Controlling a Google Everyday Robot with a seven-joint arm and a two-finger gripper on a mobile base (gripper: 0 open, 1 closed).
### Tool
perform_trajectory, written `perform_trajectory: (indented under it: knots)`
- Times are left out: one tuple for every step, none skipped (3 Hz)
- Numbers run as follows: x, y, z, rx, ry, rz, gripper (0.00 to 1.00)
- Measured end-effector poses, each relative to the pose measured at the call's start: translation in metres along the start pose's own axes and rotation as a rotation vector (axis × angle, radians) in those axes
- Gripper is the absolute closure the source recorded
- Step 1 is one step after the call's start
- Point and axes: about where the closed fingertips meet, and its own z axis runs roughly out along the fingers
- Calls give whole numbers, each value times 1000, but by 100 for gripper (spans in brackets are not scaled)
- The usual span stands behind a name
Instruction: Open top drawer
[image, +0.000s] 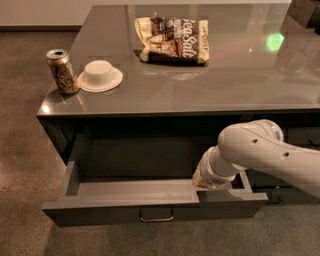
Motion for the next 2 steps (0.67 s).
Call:
perform_trajectory:
  knots:
    - [5,3,0,6,-6,-3,58]
    - [8,7,-4,-6,2,-17,35]
